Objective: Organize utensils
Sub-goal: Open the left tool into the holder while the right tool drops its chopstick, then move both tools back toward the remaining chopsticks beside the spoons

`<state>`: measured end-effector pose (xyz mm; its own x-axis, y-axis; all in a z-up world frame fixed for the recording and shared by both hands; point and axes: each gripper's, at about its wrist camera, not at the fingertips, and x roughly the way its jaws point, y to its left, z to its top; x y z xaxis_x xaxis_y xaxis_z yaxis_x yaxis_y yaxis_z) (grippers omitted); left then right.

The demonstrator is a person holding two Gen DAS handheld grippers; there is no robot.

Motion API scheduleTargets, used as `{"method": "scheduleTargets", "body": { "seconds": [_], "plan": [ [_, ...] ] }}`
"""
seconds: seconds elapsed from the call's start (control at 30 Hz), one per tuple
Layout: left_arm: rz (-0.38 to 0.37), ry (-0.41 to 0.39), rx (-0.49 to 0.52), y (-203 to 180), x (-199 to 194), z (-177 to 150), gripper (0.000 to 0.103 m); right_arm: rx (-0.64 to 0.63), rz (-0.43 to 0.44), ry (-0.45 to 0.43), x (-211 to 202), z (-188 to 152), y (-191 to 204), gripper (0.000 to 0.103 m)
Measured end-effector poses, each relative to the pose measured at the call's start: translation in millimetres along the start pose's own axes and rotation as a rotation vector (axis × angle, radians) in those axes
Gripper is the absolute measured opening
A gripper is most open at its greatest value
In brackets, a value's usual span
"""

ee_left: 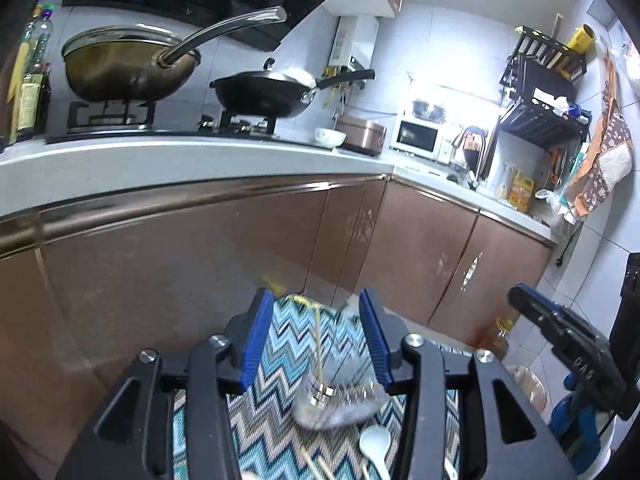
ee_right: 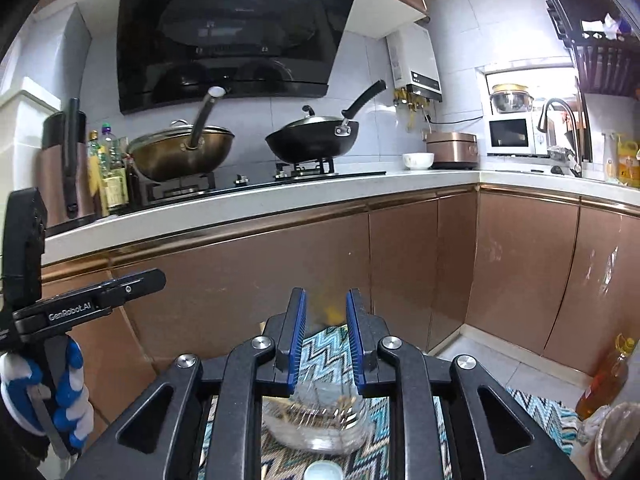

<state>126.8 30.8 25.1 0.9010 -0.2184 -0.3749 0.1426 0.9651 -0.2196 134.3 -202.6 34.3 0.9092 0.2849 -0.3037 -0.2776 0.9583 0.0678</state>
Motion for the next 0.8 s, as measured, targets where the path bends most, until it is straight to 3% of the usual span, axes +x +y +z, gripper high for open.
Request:
{"method": "scheduleTargets", "body": {
  "seconds": [0.43,0.8],
  "plan": [
    [-0.017,0.107,-0.074,39,-50,-29,0.043,-0.020,0.011,0.130,-47,-28,30,0.022],
    [-0.038,0.173,-0.047,38,-67,-45,0.043,0.004,0.025,0.208,-55,-48,36,0.022]
  ]
}}
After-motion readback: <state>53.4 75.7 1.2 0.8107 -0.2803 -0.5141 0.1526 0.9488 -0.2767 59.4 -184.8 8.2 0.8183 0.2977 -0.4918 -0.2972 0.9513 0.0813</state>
